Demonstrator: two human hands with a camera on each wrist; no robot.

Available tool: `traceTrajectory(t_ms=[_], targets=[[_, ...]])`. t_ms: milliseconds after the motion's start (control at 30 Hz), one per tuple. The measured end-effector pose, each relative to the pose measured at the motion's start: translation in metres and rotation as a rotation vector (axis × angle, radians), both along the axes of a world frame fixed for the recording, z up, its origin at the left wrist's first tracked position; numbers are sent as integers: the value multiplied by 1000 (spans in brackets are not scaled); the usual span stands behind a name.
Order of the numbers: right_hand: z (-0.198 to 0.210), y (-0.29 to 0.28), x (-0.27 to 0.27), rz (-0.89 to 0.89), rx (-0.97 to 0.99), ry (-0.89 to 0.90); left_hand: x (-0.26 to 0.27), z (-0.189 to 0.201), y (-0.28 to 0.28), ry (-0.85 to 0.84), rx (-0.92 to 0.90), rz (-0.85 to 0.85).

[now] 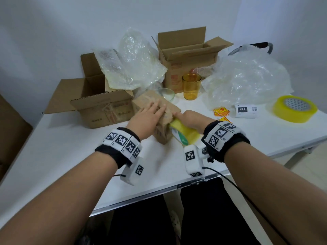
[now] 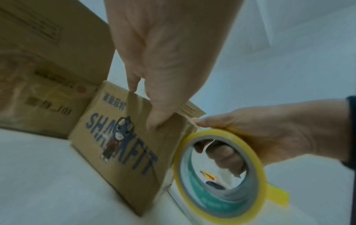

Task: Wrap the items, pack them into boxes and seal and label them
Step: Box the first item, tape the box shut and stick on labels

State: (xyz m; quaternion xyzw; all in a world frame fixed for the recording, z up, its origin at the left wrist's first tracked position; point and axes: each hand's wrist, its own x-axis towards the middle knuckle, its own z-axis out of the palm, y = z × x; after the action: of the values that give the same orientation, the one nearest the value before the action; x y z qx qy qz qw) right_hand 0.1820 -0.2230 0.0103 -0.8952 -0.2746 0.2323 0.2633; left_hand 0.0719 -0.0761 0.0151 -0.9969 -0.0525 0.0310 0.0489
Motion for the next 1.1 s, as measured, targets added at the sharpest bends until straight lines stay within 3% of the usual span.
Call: traceTrajectory(t_ms=[100, 167, 333, 467, 667, 867, 1100], targets=[[-5, 4, -7, -66, 205, 176, -4, 2, -2, 15, -316, 87], [-5, 2, -11, -86, 354, 367, 0, 1, 5, 39, -432, 130], [-6, -15, -9, 52, 473, 582, 4, -10, 6, -105, -479, 37], [-9, -20, -11, 30, 550, 746, 8, -29, 15, -262, -492, -4], [-8, -24, -14, 12, 564, 766, 10, -32, 24, -245, -477, 41], [-11, -25, -17, 5, 453, 724, 10, -27, 22, -241, -507, 72], [-1, -16, -18, -80, 370, 851, 18, -25, 9, -305, -455, 190]])
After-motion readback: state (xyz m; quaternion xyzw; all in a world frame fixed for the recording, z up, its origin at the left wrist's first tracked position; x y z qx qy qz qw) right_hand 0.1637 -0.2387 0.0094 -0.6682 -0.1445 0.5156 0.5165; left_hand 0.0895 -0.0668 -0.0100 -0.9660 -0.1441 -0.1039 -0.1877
